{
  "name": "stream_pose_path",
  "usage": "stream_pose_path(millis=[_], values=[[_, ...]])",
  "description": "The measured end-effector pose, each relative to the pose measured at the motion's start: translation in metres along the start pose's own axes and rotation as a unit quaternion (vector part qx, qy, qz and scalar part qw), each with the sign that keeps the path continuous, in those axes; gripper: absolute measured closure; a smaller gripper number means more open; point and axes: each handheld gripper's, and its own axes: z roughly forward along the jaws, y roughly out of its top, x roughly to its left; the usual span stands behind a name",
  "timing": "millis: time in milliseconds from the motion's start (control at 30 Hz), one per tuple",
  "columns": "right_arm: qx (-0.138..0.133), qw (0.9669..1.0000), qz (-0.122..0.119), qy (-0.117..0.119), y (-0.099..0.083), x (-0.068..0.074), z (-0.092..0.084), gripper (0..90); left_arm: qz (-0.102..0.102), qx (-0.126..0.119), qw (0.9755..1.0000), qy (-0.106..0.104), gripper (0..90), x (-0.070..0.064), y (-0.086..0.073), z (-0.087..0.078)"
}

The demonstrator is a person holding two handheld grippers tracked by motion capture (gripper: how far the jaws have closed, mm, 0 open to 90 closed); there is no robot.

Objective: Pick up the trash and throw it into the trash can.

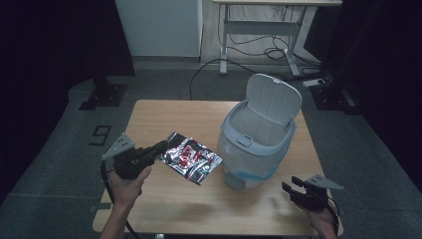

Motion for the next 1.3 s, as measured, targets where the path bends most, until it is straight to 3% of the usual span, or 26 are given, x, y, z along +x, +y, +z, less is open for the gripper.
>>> stream_pose_path(millis=[1300], values=[[0.006, 1.0, 0.002, -0.002, -0.002, -0.002, 0.003, 47.6, 0.014, 0.009, 0.9996, -0.024, 90.0, -0.015, 0.044, 0.023]])
